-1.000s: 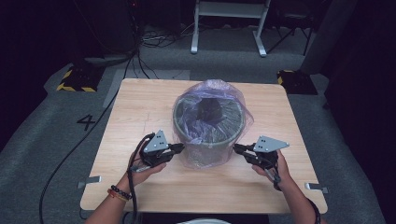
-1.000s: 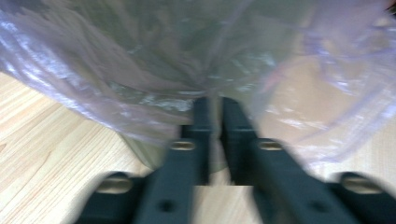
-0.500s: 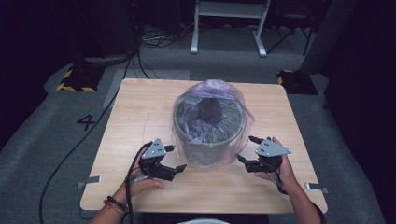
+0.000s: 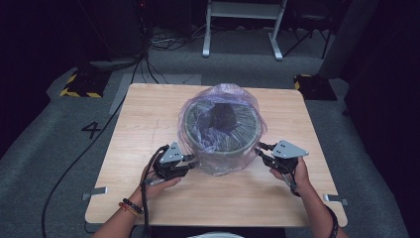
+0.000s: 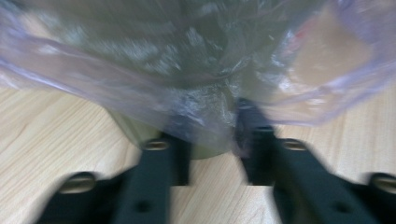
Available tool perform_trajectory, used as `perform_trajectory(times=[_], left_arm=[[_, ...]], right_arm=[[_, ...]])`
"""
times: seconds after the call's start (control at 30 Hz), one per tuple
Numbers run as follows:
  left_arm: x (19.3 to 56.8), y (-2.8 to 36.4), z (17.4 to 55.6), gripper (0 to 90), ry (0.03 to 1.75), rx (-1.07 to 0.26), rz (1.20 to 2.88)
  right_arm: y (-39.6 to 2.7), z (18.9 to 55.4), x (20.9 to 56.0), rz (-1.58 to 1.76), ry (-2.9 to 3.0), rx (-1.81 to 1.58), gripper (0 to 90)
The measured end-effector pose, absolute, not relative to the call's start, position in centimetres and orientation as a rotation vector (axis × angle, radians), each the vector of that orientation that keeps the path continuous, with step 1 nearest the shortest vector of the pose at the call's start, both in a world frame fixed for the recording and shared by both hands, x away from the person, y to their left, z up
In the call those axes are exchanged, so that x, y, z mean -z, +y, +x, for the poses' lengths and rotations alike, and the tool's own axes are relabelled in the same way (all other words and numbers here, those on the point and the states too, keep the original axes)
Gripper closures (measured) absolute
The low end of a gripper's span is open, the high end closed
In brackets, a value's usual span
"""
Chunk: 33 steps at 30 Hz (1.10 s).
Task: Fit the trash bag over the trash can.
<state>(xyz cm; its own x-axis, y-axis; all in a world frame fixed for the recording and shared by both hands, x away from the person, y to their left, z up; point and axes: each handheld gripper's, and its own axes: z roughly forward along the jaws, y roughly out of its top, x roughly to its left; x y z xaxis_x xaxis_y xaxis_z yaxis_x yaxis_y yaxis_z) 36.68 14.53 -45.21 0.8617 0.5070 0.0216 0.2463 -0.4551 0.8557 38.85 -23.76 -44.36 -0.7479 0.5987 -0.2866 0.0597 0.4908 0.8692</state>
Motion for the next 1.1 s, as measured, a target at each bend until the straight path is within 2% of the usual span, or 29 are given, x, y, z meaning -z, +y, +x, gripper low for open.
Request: perform_trajectory(times=[0.07, 0.43, 0.77, 1.1], left_arm=[[45.3, 14.8, 36.8, 89.6, 0.532, -0.318, 2.054], [46.6, 15.1, 37.2, 90.0, 0.524, -0.296, 2.150], [48.1, 16.0, 38.6, 90.0, 0.582, -0.255, 2.204], [48.7, 16.5, 39.5, 90.0, 0.610, -0.277, 2.219]], right_arm=[[-23.8, 38.7, 44.3, 0.524, 2.172, -1.240, 89.0], [-23.8, 38.5, 45.6, 0.510, 2.285, -1.187, 90.0], [-24.0, 40.8, 48.2, 0.628, 2.415, -1.156, 90.0], [-24.3, 41.8, 49.4, 0.699, 2.477, -1.179, 90.0]])
